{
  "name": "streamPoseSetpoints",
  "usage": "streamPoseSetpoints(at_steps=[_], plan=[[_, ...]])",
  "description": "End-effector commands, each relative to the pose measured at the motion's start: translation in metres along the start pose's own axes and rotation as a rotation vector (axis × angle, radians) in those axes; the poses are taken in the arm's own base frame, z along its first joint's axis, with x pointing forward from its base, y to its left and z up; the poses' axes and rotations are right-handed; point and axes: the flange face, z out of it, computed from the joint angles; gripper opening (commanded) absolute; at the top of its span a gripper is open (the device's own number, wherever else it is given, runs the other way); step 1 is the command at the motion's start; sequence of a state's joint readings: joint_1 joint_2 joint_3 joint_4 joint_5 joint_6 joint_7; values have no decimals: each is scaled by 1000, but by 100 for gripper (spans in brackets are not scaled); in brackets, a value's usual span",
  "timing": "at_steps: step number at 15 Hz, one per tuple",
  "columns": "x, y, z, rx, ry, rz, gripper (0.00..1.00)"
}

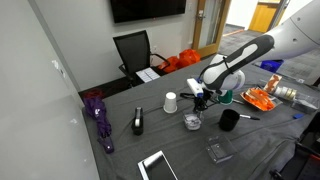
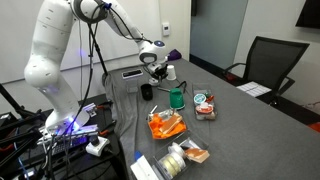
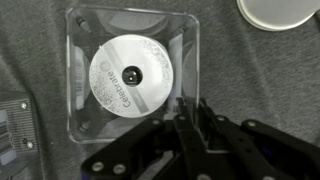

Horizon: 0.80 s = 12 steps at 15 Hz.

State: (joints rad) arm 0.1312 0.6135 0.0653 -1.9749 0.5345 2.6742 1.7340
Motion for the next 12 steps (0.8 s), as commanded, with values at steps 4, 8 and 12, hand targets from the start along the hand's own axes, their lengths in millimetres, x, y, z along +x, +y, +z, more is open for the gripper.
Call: streamPoseSetpoints(at_steps=[4, 8, 12], plan=[[-7, 6, -10, 3, -37, -23, 1], [-13, 29, -33, 32, -45, -113, 1], [-11, 55, -53, 138, -67, -257, 1]])
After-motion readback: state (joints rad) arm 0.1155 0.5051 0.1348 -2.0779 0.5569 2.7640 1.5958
